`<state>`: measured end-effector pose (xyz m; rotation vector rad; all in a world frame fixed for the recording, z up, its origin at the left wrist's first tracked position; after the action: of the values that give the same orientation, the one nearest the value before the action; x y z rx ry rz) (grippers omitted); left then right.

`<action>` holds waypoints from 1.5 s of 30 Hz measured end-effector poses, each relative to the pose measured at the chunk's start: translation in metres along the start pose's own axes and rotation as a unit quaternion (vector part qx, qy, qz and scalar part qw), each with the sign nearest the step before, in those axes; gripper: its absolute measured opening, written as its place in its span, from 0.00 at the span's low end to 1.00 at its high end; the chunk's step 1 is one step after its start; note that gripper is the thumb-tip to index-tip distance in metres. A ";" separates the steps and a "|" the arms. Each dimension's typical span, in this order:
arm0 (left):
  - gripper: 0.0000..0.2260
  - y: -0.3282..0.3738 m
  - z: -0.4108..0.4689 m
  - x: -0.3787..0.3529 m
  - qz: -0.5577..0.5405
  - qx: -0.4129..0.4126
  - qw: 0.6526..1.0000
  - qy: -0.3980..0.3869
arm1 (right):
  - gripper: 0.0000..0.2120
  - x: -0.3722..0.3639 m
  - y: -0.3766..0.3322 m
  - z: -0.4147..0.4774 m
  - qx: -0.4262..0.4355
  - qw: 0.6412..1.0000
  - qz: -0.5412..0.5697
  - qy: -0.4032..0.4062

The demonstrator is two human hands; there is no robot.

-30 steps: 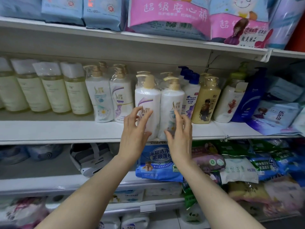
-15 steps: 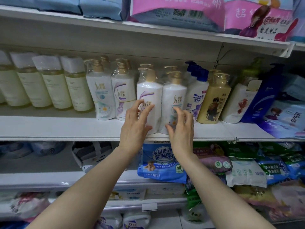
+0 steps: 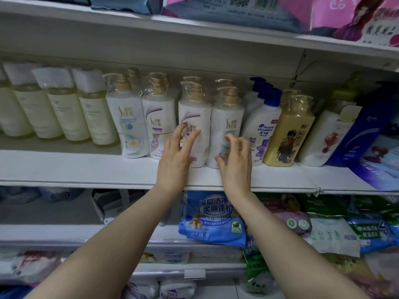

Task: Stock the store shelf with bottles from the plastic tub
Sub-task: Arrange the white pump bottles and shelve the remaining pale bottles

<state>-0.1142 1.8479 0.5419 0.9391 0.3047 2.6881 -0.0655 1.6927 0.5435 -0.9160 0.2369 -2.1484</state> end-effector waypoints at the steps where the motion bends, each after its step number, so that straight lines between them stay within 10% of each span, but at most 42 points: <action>1: 0.40 -0.001 0.001 -0.002 0.004 0.002 1.000 -0.002 | 0.31 -0.001 0.001 0.002 0.000 1.000 0.003 -0.002; 24: 0.34 -0.001 -0.018 0.015 -0.007 0.044 0.997 -0.066 | 0.27 0.009 -0.017 -0.008 -0.056 0.997 -0.016 -0.046; 45: 0.19 -0.046 -0.212 0.059 -0.116 0.087 0.978 -0.147 | 0.23 -0.024 -0.072 -0.224 -0.126 0.980 -0.049 -0.146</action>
<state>-0.2838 1.8876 0.4001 1.2499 0.5541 2.3007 -0.2495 1.7316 0.3999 -1.4012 0.3274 -2.0686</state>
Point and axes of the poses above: each hand's wrist, its own z-axis towards the middle knuckle, its own x-axis out of the back of the hand, y = z × x, the point moved 4 cm from there along z, towards the middle knuckle, and after that the axes turned 1 degree about -x, right-handed, at the moved point
